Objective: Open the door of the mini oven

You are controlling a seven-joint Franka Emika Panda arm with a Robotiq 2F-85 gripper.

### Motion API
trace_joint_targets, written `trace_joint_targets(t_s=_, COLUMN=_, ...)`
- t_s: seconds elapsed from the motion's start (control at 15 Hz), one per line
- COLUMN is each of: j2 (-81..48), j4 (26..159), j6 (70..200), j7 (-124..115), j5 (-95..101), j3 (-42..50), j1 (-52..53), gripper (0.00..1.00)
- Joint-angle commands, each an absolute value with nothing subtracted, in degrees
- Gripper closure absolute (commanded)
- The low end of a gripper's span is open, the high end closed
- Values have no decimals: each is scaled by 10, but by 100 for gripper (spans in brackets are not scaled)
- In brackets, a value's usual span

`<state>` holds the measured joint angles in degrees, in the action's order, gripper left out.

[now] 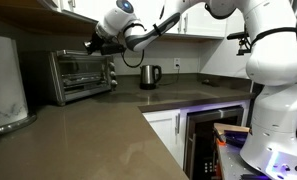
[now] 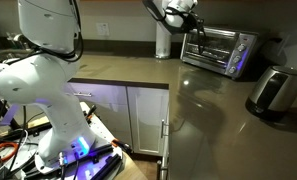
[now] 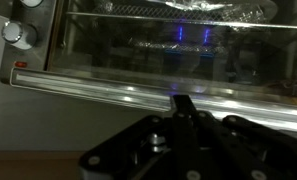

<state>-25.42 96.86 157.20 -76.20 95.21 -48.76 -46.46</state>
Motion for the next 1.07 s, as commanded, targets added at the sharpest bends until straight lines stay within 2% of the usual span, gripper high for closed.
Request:
trace_joint_targets(t_s=0.0, j2=-247, j4=965, j6=1555, j7=-722, j5=930, j3=-490, j1=-464, gripper=100)
trace_joint_targets(t_s=0.07, j2=-237, j4=970, j6=1554, j7=-710, j5=916, j3=-493, j1=-468, gripper=100)
trace_joint_targets(t_s=0.13, j2=-185, j4=975, j6=1598, j7=-699, j5=857, j3=-381, j1=-388, gripper=100)
trace_joint_targets(t_s=0.2, j2=-213, j4=977, j6=1560, j7=-682, j5=879, j3=-477, j1=-457, gripper=100)
trace_joint_targets(t_s=0.47, j2=-185, j4=963, j6=1554, j7=-671, j5=881, j3=-457, j1=-440, gripper=100)
trace_joint_targets(t_s=1.0, j2=-219, j4=936, j6=1542, j7=-685, j5=931, j3=-436, j1=-420, gripper=100)
